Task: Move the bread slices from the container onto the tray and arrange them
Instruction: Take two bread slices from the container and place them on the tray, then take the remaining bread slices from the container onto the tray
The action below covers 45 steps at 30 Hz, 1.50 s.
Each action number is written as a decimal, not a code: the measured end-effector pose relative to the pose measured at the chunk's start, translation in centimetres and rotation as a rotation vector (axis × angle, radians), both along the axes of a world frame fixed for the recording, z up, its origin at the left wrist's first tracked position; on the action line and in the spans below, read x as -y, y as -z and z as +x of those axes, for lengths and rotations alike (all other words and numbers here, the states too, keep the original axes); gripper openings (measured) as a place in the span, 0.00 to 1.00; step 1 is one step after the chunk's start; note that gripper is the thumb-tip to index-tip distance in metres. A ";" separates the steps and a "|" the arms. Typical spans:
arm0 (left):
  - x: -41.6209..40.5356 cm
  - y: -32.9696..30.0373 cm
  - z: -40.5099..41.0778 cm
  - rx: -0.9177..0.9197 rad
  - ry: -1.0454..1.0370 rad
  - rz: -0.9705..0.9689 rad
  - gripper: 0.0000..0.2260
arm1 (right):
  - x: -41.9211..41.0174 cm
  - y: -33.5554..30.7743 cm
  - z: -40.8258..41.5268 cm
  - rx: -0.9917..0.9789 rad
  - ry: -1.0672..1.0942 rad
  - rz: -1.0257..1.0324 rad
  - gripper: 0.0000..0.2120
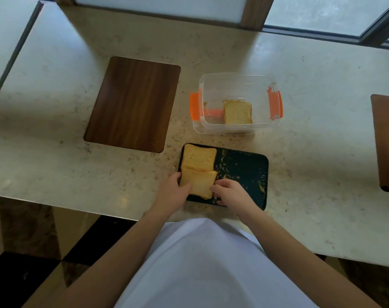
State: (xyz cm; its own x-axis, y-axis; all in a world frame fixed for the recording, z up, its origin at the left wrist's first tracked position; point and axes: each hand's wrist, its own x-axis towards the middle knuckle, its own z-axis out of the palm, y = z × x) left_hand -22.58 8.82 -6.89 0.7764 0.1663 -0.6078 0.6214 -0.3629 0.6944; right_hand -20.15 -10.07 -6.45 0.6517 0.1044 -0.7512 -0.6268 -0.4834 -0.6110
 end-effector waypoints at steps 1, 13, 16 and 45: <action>0.1 0.0 -0.1 -0.003 -0.007 0.000 0.19 | -0.1 0.1 0.0 0.005 -0.012 -0.012 0.13; 0.2 0.3 -0.6 -0.087 0.047 0.147 0.27 | -0.5 0.0 -0.3 -0.020 -0.112 -0.074 0.09; 0.2 0.1 -0.5 -0.117 0.056 0.163 0.29 | -0.9 -0.2 -0.1 -0.019 -0.126 -0.076 0.06; 9.9 -8.5 23.0 0.045 0.391 0.381 0.09 | 1.7 -6.9 23.5 0.363 -0.173 -0.417 0.09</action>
State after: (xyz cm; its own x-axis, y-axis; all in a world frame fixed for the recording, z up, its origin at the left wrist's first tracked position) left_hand 0.46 -1.07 1.58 0.8483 0.0621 -0.5259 0.3625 -0.7921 0.4911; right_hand 3.33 -11.75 0.46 0.8750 -0.0246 -0.4835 -0.3032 -0.8064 -0.5077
